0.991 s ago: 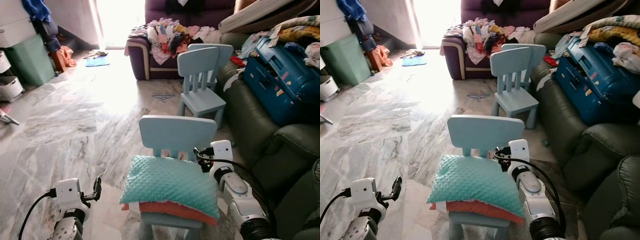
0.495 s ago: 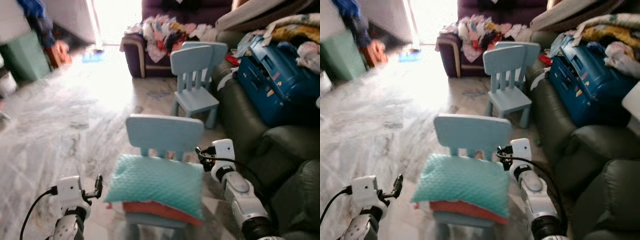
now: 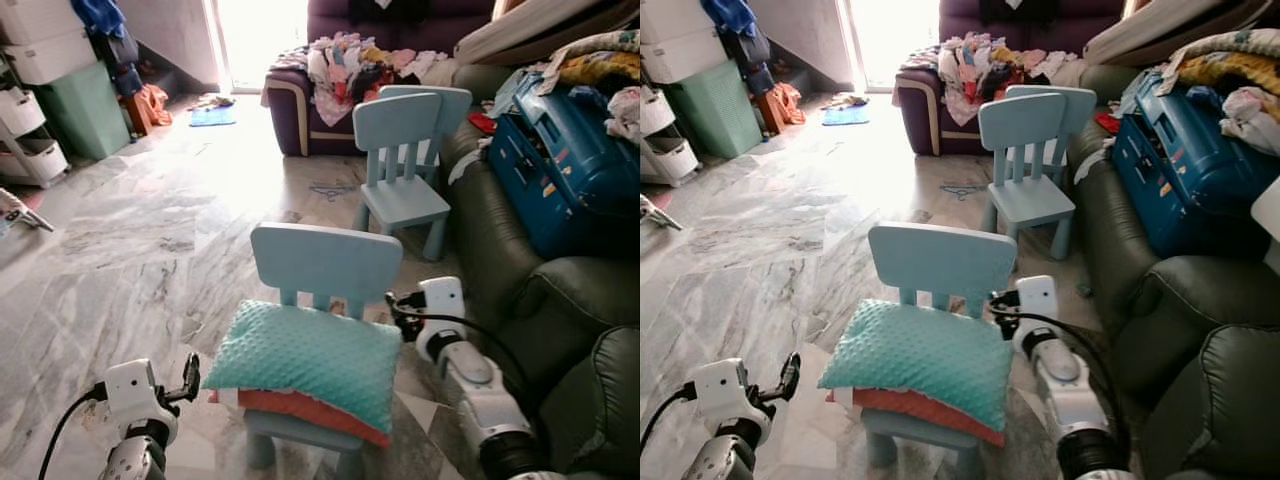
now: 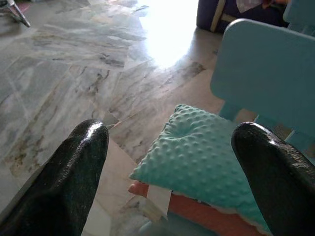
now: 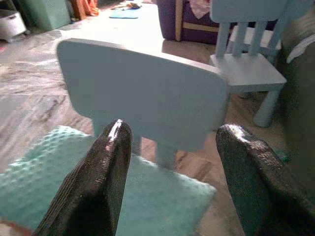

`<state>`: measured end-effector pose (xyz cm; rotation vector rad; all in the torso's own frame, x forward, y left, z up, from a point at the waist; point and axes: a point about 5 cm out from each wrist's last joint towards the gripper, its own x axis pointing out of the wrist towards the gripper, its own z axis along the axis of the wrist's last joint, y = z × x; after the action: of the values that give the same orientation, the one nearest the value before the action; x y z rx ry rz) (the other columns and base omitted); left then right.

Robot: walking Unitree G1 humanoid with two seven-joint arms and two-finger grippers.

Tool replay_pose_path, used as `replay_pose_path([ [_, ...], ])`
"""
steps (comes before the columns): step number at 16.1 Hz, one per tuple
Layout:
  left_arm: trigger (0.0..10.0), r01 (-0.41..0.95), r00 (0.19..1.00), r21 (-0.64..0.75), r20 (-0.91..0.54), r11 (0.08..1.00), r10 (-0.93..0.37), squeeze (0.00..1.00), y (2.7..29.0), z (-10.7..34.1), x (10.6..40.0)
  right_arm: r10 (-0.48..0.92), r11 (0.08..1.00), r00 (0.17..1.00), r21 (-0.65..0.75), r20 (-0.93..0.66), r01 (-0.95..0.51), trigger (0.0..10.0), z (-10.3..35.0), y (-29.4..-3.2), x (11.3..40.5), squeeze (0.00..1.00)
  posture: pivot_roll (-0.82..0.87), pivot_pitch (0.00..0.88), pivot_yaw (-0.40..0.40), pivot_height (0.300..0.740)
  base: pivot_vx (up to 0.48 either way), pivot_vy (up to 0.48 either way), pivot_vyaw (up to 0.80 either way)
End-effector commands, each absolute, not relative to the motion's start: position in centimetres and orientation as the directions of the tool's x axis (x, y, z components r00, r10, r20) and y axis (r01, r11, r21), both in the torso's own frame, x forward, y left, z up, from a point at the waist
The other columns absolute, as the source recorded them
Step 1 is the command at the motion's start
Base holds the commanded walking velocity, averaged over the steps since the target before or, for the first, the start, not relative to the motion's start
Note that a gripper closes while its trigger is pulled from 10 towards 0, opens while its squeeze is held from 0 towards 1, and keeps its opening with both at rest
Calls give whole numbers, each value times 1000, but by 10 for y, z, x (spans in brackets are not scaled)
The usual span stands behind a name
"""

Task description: Move the pillow to the sofa

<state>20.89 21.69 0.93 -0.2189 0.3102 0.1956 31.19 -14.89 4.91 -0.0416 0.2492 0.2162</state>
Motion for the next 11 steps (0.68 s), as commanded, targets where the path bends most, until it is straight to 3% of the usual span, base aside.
replay_pose_path([
  [1, 10000, -235, 934, -191, -316, 953, 167, 0, 221, 12, 210, 201, 977, 949, -16, -244, -211, 10000, 51, -149, 314, 0, -74, 10, 24, 740, 0, 0, 0],
  [5, 10000, -246, 928, -194, -331, 950, 172, 0, 222, 11, 210, 201, 977, 949, -16, -244, -211, 10000, 51, -149, 314, 0, -75, 11, 25, 740, 0, 0, 0],
  [8, 10000, -241, 929, -188, -328, 952, 171, 0, 222, 11, 210, 201, 977, 949, -15, -243, -210, 10000, 51, -149, 314, 0, -76, 12, 28, 740, 0, 455, 0],
  [11, 10000, -235, 929, -172, -329, 957, 169, 0, 223, 11, 211, 199, 978, 950, -13, -242, -208, 10000, 51, -148, 314, 0, -76, 14, 28, 740, 0, 0, 0],
])
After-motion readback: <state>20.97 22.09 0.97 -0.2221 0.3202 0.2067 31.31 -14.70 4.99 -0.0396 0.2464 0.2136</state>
